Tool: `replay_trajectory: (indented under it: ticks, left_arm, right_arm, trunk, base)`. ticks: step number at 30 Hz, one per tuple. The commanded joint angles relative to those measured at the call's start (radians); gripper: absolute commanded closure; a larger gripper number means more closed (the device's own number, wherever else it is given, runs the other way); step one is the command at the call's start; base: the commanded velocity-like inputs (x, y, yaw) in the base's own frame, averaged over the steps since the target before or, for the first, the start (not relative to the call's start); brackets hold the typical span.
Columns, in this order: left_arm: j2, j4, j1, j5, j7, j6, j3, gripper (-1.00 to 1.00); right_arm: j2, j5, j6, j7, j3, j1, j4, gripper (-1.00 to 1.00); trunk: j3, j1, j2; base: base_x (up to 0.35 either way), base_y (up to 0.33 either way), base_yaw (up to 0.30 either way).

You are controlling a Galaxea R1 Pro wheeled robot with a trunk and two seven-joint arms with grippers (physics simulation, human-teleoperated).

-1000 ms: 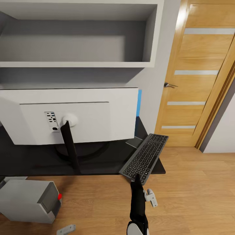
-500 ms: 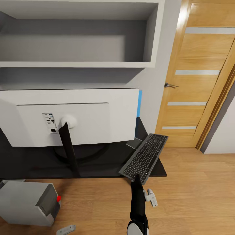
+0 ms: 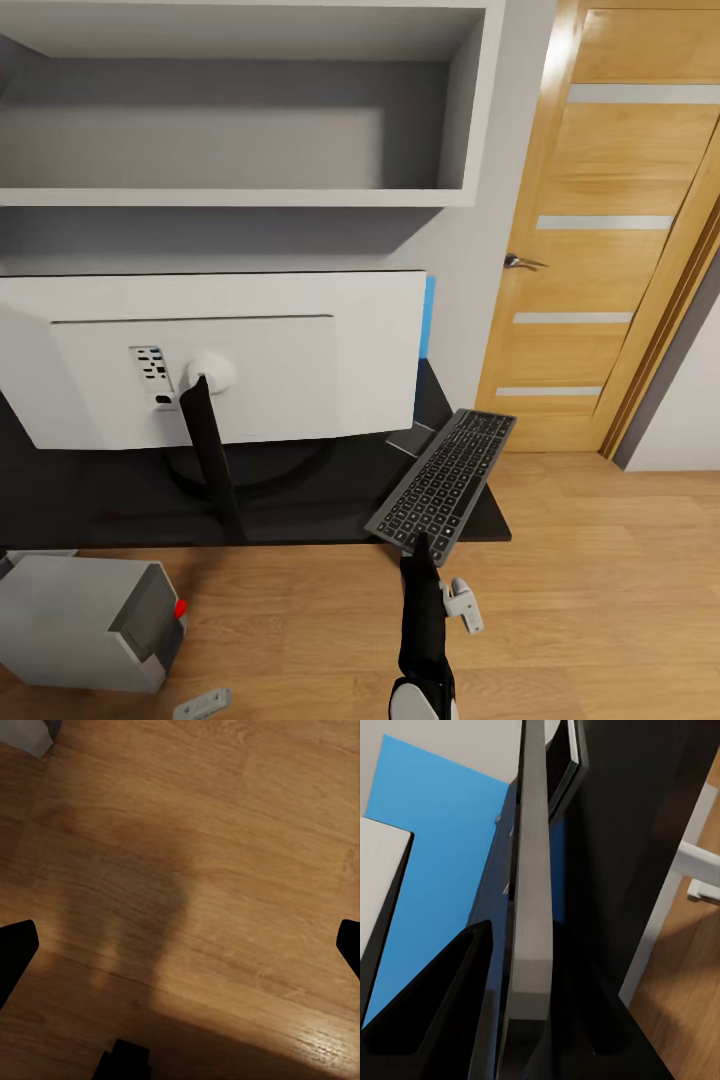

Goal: In the bedroom, organize the workspace by keeping the computer under the desk, ensuring the monitor is on the desk, placing the keyboard on the desk next to the monitor, placing the mouse on the desk next to the keyboard, moving the folder from the swivel chair onto the desk next to the mouse, stacking the notebook on top of the folder with the pen on top of the notebook, and positioning the swivel chair next to the desk.

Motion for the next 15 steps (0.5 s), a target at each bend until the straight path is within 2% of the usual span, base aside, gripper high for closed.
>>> replay_trajectory:
  ticks: [1, 15]
  left_arm:
    - [0.001, -0.002, 0.000, 0.009, 0.008, 0.004, -0.005, -1.00]
    - [0.001, -0.002, 0.000, 0.008, 0.009, 0.005, -0.004, -1.00]
  right_arm:
    - [0.000, 0.005, -0.003, -0.010, 0.002, -0.001, -0.001, -1.00]
    - [0.000, 0.005, -0.003, -0.009, 0.002, -0.001, 0.000, -1.00]
  trunk:
    - [-0.001, 0.000, 0.000]
    - [-0.001, 0.000, 0.000]
  base:
    - [0.000, 0.000, 0.000]
    - [0.000, 0.000, 0.000]
